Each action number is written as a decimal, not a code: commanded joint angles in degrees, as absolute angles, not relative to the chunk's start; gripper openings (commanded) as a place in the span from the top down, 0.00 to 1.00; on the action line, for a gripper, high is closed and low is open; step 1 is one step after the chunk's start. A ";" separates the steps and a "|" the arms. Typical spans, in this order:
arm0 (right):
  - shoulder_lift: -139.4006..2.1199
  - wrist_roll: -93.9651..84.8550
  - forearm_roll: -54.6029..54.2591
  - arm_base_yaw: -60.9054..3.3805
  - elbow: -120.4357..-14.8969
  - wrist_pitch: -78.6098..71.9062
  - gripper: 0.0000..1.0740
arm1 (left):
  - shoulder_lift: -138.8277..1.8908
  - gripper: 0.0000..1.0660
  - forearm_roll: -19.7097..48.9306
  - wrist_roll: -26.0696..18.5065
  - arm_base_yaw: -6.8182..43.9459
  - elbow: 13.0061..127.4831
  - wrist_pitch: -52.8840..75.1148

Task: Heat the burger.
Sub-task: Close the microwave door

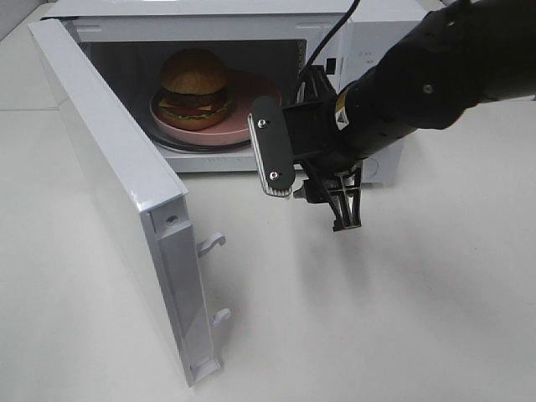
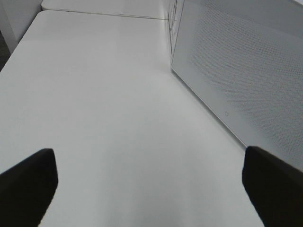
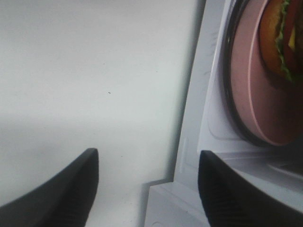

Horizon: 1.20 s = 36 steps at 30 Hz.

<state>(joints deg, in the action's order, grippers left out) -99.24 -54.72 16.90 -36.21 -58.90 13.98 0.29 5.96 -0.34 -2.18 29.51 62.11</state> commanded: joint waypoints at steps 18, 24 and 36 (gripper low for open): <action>-72.42 -2.86 11.00 -32.72 -48.36 40.34 0.19 | 1.03 0.08 5.90 0.00 -2.12 29.45 61.08; -67.15 1.49 9.34 -29.16 -48.36 49.45 0.22 | 1.03 0.08 5.90 0.00 -2.12 29.45 61.08; -48.47 3.15 6.93 -22.46 -48.36 58.27 0.27 | 1.03 0.08 5.90 0.00 -2.12 29.45 61.08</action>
<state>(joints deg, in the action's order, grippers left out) -49.39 2.75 7.33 -22.80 -48.47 57.52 0.29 5.96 -0.34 -2.18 29.51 62.11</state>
